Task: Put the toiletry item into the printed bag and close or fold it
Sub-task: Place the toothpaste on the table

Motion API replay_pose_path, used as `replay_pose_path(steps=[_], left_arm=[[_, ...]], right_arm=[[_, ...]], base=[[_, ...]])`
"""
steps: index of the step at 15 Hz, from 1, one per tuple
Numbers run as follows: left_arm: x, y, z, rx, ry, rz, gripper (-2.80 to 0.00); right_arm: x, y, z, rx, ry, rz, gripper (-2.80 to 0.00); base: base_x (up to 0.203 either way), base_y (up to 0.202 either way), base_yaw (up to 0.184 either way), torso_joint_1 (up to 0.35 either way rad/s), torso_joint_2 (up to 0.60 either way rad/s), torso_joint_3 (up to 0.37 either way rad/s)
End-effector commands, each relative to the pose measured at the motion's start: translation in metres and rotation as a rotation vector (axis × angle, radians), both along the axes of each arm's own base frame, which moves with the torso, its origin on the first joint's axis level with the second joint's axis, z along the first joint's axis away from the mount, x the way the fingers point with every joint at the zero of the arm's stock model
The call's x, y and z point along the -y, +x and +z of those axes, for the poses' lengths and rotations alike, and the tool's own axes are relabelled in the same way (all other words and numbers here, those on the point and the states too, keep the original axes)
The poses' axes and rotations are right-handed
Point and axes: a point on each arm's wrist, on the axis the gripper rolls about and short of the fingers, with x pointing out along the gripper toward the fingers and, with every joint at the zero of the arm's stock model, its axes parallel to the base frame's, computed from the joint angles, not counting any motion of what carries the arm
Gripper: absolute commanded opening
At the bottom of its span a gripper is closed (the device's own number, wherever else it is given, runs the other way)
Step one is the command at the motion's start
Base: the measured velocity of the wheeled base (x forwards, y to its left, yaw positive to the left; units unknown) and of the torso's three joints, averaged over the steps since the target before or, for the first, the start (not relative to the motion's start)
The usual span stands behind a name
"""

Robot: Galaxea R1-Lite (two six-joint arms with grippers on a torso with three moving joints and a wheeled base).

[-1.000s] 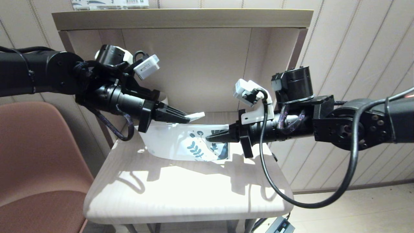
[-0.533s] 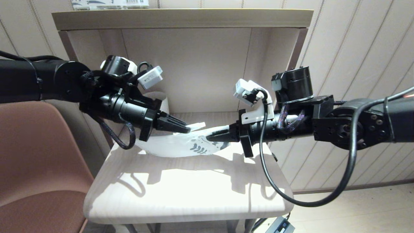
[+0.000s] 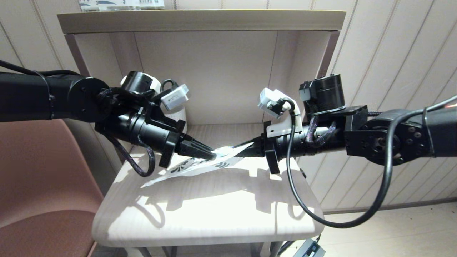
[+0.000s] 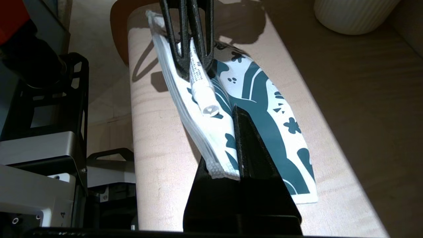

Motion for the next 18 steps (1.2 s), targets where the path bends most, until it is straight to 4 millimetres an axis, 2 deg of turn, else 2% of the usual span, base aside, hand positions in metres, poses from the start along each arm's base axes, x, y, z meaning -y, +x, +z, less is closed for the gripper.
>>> replay_pose_path(steps=[1,5,8,10,14,18], left_arm=[[0.001,-0.002,0.000,0.004,-0.003,-0.009,-2.80],[-0.004,-0.004,0.016,0.063,-0.030,0.005,-2.80],[-0.024,0.000,0.036,0.127,-0.057,0.062,-2.80],[-0.038,-0.001,0.042,0.145,-0.059,0.102,-2.80],[-0.055,0.001,0.039,0.136,-0.048,0.152,-2.80],[-0.056,0.007,0.023,0.092,-0.028,0.162,-2.80]], right_arm=[[0.000,0.001,-0.001,0.002,0.001,0.003,-2.80],[0.001,0.001,-0.005,-0.009,-0.006,0.002,-2.80],[0.001,0.001,-0.003,-0.003,-0.002,0.001,-2.80],[0.002,0.001,-0.004,-0.005,-0.004,-0.001,-2.80],[0.001,0.001,-0.004,-0.001,-0.004,0.003,-2.80],[0.001,-0.002,-0.003,-0.001,-0.005,0.008,-2.80]], base=[[0.000,0.000,0.000,0.000,0.00,0.000],[0.000,0.000,0.000,0.000,0.00,0.000],[0.000,0.000,0.000,0.000,0.00,0.000],[0.000,0.000,0.000,0.000,0.00,0.000],[0.000,0.000,0.000,0.000,0.00,0.000],[0.000,0.000,0.000,0.000,0.00,0.000]])
